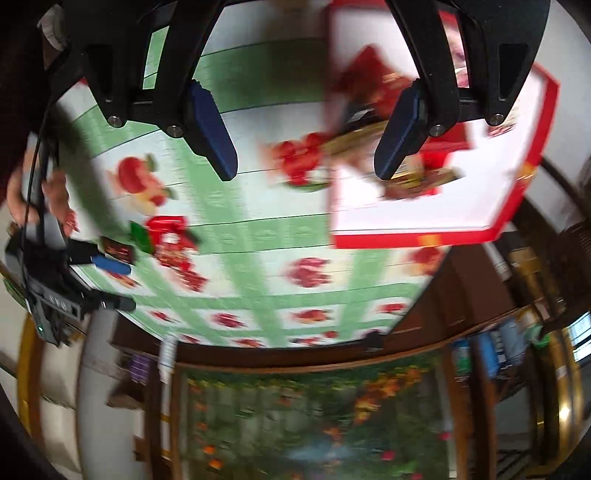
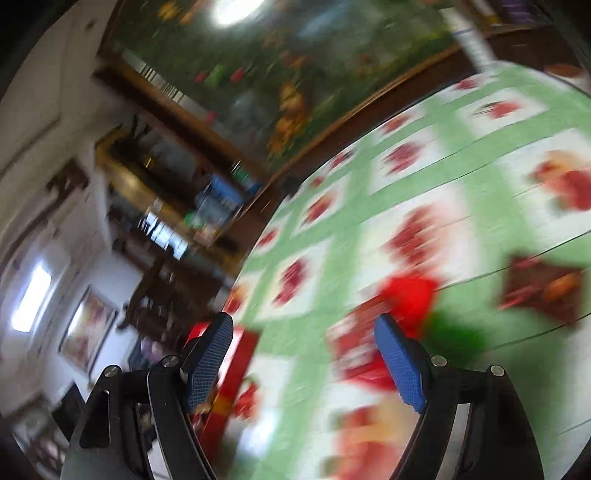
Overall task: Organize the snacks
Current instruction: 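Carry both packets into the white tray and open both grippers, then move both grippers back over the table toward the remaining packets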
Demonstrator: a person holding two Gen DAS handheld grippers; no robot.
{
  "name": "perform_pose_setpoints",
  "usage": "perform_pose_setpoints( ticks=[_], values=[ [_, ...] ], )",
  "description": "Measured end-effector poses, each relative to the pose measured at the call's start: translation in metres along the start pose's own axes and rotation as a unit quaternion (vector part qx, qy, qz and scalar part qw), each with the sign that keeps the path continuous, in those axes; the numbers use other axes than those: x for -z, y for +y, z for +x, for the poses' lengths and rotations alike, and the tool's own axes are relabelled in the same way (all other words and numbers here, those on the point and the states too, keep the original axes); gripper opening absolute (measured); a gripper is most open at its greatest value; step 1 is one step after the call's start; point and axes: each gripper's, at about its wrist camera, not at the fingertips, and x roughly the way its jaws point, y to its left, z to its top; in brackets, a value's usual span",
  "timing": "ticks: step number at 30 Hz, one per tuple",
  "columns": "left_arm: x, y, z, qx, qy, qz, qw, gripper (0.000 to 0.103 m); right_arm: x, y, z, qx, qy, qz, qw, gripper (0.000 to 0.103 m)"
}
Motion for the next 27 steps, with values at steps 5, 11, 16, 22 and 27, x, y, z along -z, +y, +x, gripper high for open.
perform_pose_setpoints(
  ticks=[5, 11, 16, 22, 27],
  values=[
    [-0.032, -0.045, 0.025, 0.023, 0.003, 0.037, 0.999, 0.076, -0.032, -0.052, -0.04, 0.051, -0.036, 0.018, 0.998, 0.082],
    [-0.085, -0.09, 0.074, 0.044, -0.023, 0.057, 0.9971, 0.076, -0.05, -0.08, -0.048, 0.068, -0.037, 0.03, 0.997, 0.079],
    [-0.132, -0.109, 0.128, 0.063, -0.005, -0.001, 0.998, 0.076, -0.048, -0.088, -0.021, 0.058, 0.005, 0.052, 0.997, 0.061],
    [-0.139, -0.136, 0.187, 0.032, 0.039, 0.003, 0.9987, 0.076, -0.05, -0.098, -0.024, 0.076, -0.007, 0.072, 0.994, 0.052],
    [-0.116, -0.148, 0.213, 0.019, 0.093, 0.021, 0.9953, 0.076, -0.048, -0.109, -0.015, 0.115, 0.017, 0.084, 0.99, 0.043]
  ],
)
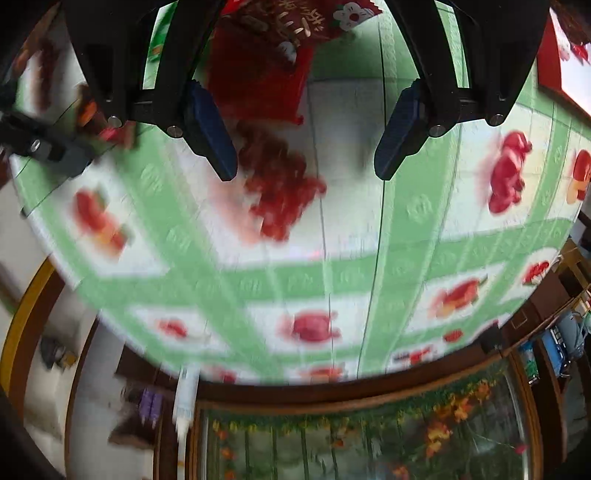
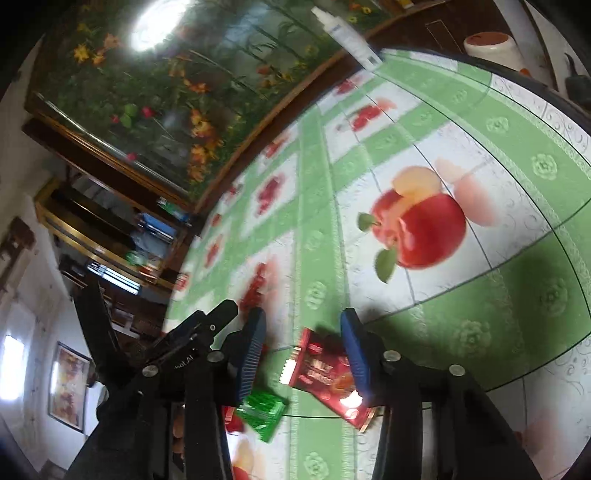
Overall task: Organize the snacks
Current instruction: 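Move both grippers back over the table toward the remaining packets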
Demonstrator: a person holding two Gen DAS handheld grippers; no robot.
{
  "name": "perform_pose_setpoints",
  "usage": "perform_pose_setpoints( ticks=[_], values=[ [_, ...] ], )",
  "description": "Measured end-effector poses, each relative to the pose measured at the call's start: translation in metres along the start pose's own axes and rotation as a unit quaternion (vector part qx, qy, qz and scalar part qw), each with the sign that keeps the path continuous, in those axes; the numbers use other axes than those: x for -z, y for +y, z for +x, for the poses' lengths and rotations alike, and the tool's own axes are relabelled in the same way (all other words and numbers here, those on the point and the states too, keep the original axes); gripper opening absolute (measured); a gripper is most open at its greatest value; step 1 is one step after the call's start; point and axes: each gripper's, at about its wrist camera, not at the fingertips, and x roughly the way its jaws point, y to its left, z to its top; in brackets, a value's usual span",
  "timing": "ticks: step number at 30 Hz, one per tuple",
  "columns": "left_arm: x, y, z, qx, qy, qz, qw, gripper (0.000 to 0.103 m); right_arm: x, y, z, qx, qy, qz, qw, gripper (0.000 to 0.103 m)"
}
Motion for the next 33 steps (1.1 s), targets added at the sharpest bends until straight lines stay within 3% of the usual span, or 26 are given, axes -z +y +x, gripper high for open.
perform_pose_setpoints(
  ticks=[1, 2, 4, 7, 11, 18, 19, 21, 23, 27, 29, 31, 33],
  values=[
    [0.005, 0.001, 0.005, 0.004, 0.012, -0.001, 0.9999, 0.079, 0.001, 0.0, 0.004, 0.017, 0.006, -0.006, 1.0, 0.04],
    [0.012, 0.006, 0.001, 0.023, 0.0, -0.018, 0.9996, 0.08, 0.003, 0.0, 0.007, 0.032, 0.012, -0.012, 0.999, 0.026],
    [0.02, 0.007, -0.005, 0.017, -0.004, -0.011, 0.9998, 0.081, 0.007, 0.004, 0.011, 0.049, 0.019, -0.028, 0.998, 0.021],
    [0.038, 0.007, -0.018, 0.023, -0.005, 0.004, 0.9997, 0.081, 0.012, 0.01, 0.012, 0.054, 0.023, -0.048, 0.997, 0.021],
    [0.061, 0.011, -0.036, 0.036, 0.0, 0.013, 0.9993, 0.081, 0.025, 0.027, 0.022, 0.02, 0.068, -0.089, 0.994, 0.021],
    [0.116, 0.031, -0.079, 0.047, 0.005, 0.001, 0.9989, 0.08, 0.062, 0.063, 0.03, -0.035, 0.147, -0.169, 0.974, 0.022],
    [0.118, 0.037, -0.085, 0.062, 0.012, -0.012, 0.9979, 0.081, 0.07, 0.065, 0.029, -0.055, 0.17, -0.167, 0.97, 0.024],
    [0.13, 0.058, -0.111, 0.087, -0.012, -0.05, 0.9949, 0.081, 0.081, 0.068, 0.023, -0.062, 0.187, -0.17, 0.966, 0.025],
    [0.136, 0.072, -0.133, 0.084, -0.021, -0.037, 0.9956, 0.081, 0.085, 0.07, 0.009, -0.039, 0.154, -0.179, 0.971, 0.037],
    [0.142, 0.093, -0.169, 0.099, -0.023, -0.004, 0.9948, 0.081, 0.097, 0.069, -0.03, -0.069, 0.097, -0.188, 0.975, 0.04],
    [0.147, 0.092, -0.179, 0.085, -0.027, 0.036, 0.9953, 0.081, 0.113, 0.077, -0.049, -0.094, 0.086, -0.217, 0.968, 0.054],
    [0.155, 0.084, -0.182, 0.044, -0.033, 0.102, 0.9933, 0.081, 0.134, 0.091, -0.062, -0.117, 0.088, -0.255, 0.956, 0.064],
    [0.162, 0.076, -0.18, 0.01, -0.041, 0.153, 0.9874, 0.081, 0.152, 0.106, -0.061, -0.113, 0.109, -0.296, 0.942, 0.066]
  ],
)
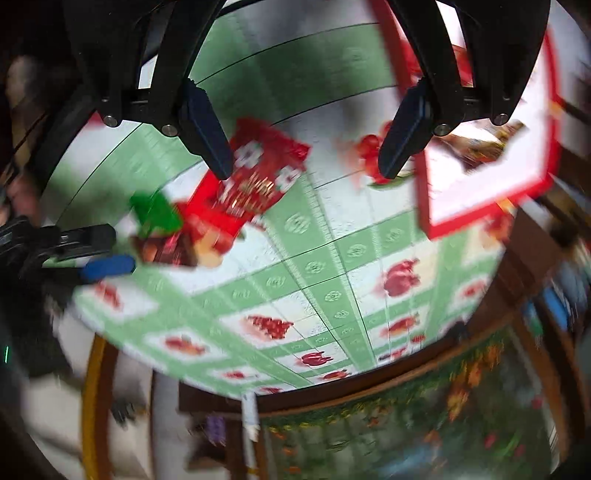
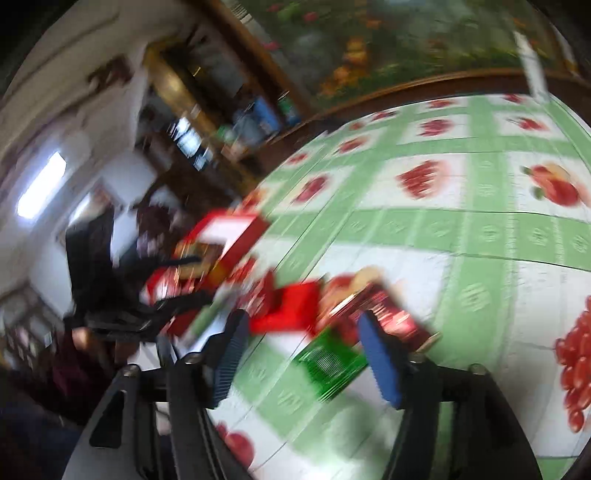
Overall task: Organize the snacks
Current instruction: 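Move both grippers back over the table toward the remaining packets, then grasp the red flower-print packet with the left gripper while the right grasps the brown Manly packet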
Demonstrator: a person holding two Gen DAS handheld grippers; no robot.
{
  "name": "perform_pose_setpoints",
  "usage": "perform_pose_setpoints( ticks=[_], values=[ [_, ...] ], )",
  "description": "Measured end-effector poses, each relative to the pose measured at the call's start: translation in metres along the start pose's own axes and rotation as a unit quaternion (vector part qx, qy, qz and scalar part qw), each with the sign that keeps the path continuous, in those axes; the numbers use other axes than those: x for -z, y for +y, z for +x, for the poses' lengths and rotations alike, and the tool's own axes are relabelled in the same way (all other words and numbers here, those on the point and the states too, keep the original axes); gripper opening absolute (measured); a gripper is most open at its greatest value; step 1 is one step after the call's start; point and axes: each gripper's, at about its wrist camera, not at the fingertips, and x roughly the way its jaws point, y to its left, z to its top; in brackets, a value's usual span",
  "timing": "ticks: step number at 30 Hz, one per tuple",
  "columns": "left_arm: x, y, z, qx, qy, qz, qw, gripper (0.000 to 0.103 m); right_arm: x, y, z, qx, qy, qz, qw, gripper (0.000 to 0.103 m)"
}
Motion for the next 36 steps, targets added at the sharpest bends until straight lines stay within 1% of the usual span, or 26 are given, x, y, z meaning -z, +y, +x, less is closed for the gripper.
perform_pose_setpoints(
  ticks=[2, 3, 4, 6, 9, 10, 12, 13, 14, 15, 16, 19, 21, 23, 24, 25, 27, 28, 30, 31, 33, 34, 35, 36],
  values=[
    [0.004, -0.008, 0.001, -0.009, -0.007, 0.035, 0.9993, 0.081, 0.002, 0.017, 0.013, 0.019, 0.027, -0.035, 0.999, 0.066],
    [0.003, -0.011, 0.001, -0.006, -0.012, 0.045, 0.9989, 0.081, 0.002, 0.023, 0.018, 0.038, 0.033, -0.051, 0.997, 0.066],
    [0.001, -0.012, 0.001, 0.0, -0.019, 0.054, 0.9983, 0.081, 0.001, 0.026, 0.022, 0.047, 0.034, -0.059, 0.997, 0.066],
    [-0.004, -0.015, 0.004, 0.009, -0.029, 0.078, 0.9965, 0.081, 0.0, 0.027, 0.028, 0.045, 0.046, -0.064, 0.996, 0.066],
    [-0.01, -0.022, 0.013, 0.043, -0.019, 0.115, 0.9922, 0.081, -0.001, 0.028, 0.044, 0.06, 0.066, -0.074, 0.993, 0.066],
    [-0.012, -0.023, 0.018, 0.053, -0.013, 0.123, 0.9909, 0.081, 0.0, 0.025, 0.05, 0.069, 0.079, -0.077, 0.991, 0.066],
    [-0.015, -0.025, 0.029, 0.071, 0.005, 0.132, 0.9887, 0.081, 0.005, 0.018, 0.06, 0.084, 0.098, -0.074, 0.989, 0.062],
    [-0.016, -0.026, 0.034, 0.071, 0.009, 0.132, 0.9886, 0.081, 0.006, 0.018, 0.056, 0.082, 0.091, -0.075, 0.99, 0.06],
    [-0.018, -0.028, 0.041, 0.075, 0.017, 0.134, 0.988, 0.081, 0.008, 0.017, 0.055, 0.086, 0.094, -0.075, 0.989, 0.05],
    [-0.019, -0.028, 0.046, 0.079, 0.021, 0.133, 0.9878, 0.081, 0.009, 0.016, 0.054, 0.103, 0.094, -0.083, 0.987, 0.047],
    [-0.021, -0.029, 0.051, 0.083, 0.024, 0.129, 0.9878, 0.081, 0.011, 0.015, 0.052, 0.108, 0.092, -0.084, 0.986, 0.043],
    [-0.024, -0.026, 0.057, 0.106, 0.024, 0.099, 0.9892, 0.081, 0.015, 0.007, 0.041, 0.105, 0.087, -0.065, 0.989, 0.043],
    [-0.022, -0.027, 0.059, 0.124, 0.023, 0.084, 0.9884, 0.08, 0.019, 0.004, 0.033, 0.101, 0.087, -0.053, 0.99, 0.041],
    [-0.018, -0.032, 0.063, 0.139, 0.036, 0.069, 0.9872, 0.07, 0.023, 0.003, 0.027, 0.104, 0.085, -0.05, 0.99, 0.041],
    [-0.014, -0.035, 0.067, 0.143, 0.05, 0.058, 0.9868, 0.067, 0.024, 0.003, 0.025, 0.104, 0.085, -0.048, 0.99, 0.041],
    [-0.012, -0.036, 0.066, 0.145, 0.045, 0.038, 0.9877, 0.066, 0.025, 0.003, 0.023, 0.104, 0.087, -0.045, 0.99, 0.041],
    [-0.01, -0.033, 0.064, 0.166, 0.041, 0.002, 0.9852, 0.058, 0.026, 0.004, 0.021, 0.1, 0.098, -0.043, 0.989, 0.044],
    [-0.01, -0.032, 0.062, 0.175, 0.04, -0.014, 0.9837, 0.052, 0.025, 0.005, 0.02, 0.097, 0.106, -0.042, 0.989, 0.044],
    [-0.007, -0.027, 0.058, 0.194, 0.041, -0.053, 0.9788, 0.051, 0.023, 0.007, 0.019, 0.097, 0.12, -0.041, 0.987, 0.046],
    [-0.005, -0.024, 0.057, 0.195, 0.043, -0.071, 0.9773, 0.051, 0.019, 0.009, 0.015, 0.104, 0.11, -0.047, 0.987, 0.046],
    [-0.003, -0.019, 0.052, 0.189, 0.039, -0.087, 0.9772, 0.051, 0.008, 0.009, 0.004, 0.11, 0.077, -0.053, 0.99, 0.047],
    [-0.001, -0.018, 0.05, 0.189, 0.036, -0.09, 0.9772, 0.051, 0.003, 0.007, 0.001, 0.11, 0.07, -0.051, 0.99, 0.053],
    [0.0, -0.017, 0.047, 0.193, 0.034, -0.088, 0.9765, 0.051, -0.003, 0.003, 0.001, 0.129, 0.068, -0.056, 0.988, 0.059],
    [0.001, -0.017, 0.046, 0.198, 0.038, -0.084, 0.9758, 0.051, -0.006, 0.002, 0.003, 0.148, 0.07, -0.064, 0.984, 0.061]
  ],
)
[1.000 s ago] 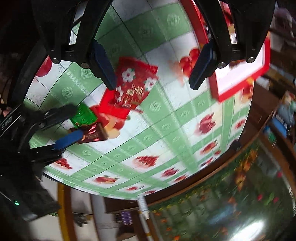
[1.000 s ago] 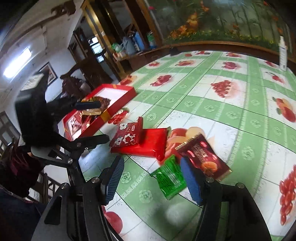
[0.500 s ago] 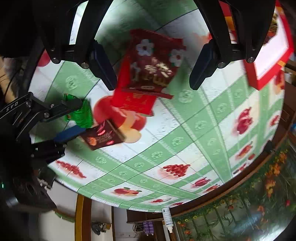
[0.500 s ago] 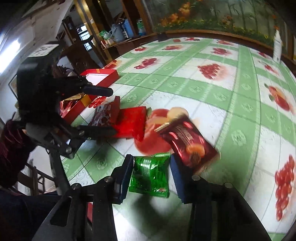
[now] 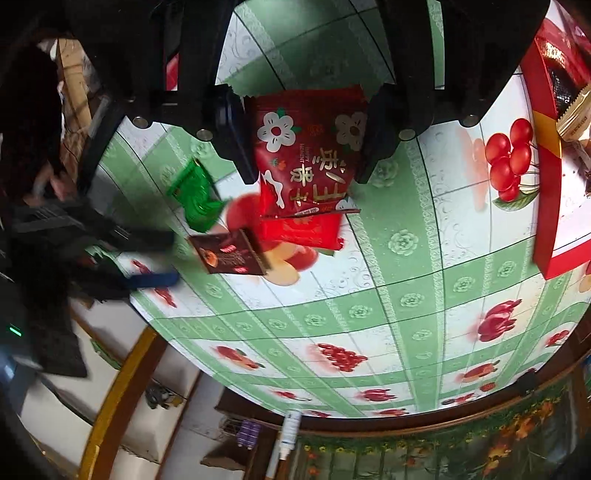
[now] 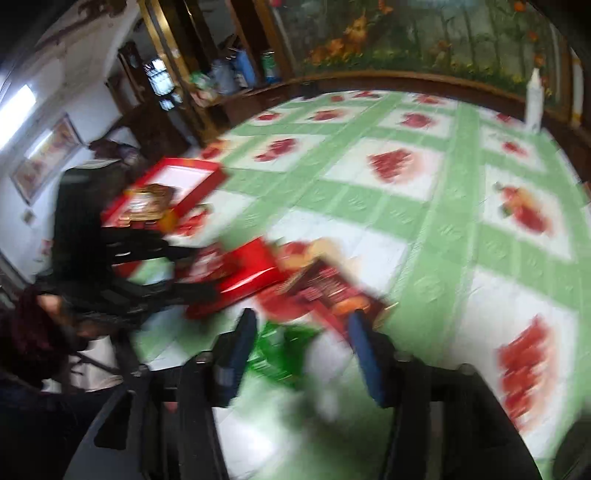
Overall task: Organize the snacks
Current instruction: 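Grasp the red flower-print packet with the left gripper while the right grasps the brown Manly packet, then carry both packets into the white tray and open both grippers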
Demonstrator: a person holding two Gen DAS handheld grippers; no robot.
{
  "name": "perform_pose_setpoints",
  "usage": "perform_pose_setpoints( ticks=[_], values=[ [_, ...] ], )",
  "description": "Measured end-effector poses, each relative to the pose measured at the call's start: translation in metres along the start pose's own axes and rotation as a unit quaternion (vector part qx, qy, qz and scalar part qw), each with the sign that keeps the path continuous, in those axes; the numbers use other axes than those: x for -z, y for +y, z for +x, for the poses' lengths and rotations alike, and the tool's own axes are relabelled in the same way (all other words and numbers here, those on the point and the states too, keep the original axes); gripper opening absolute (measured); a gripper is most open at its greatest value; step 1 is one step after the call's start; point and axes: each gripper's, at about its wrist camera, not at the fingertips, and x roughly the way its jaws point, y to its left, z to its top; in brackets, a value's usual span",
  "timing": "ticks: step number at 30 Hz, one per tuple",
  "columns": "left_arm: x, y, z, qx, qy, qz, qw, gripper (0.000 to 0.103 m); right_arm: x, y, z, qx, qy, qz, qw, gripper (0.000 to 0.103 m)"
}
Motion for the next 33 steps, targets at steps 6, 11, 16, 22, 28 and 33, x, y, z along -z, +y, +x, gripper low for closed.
perform_pose_setpoints(
  ticks=[6, 11, 16, 22, 28, 33],
  values=[
    [0.001, 0.001, -0.002, -0.013, 0.005, -0.011, 0.9998, 0.051, -0.018, 0.001, 0.04, 0.014, 0.057, -0.056, 0.997, 0.06],
    [-0.003, 0.0, 0.002, -0.012, 0.015, -0.003, 0.9998, 0.052, -0.023, 0.013, 0.064, 0.043, 0.094, -0.107, 0.989, 0.063],
    [-0.002, 0.0, 0.006, -0.004, 0.018, -0.004, 0.9998, 0.052, -0.023, 0.01, 0.07, 0.049, 0.098, -0.088, 0.99, 0.062],
    [0.0, 0.001, 0.007, 0.001, 0.01, -0.011, 0.9999, 0.046, -0.013, 0.016, 0.058, 0.055, 0.086, -0.064, 0.993, 0.04],
    [0.002, 0.001, 0.004, -0.004, -0.002, -0.031, 0.9995, 0.045, -0.009, 0.014, 0.047, 0.06, 0.081, 0.02, 0.995, 0.036],
    [0.005, 0.003, -0.002, 0.0, -0.014, -0.039, 0.9991, 0.037, -0.003, -0.007, 0.038, -0.016, 0.063, 0.107, 0.992, 0.036]
  ],
)
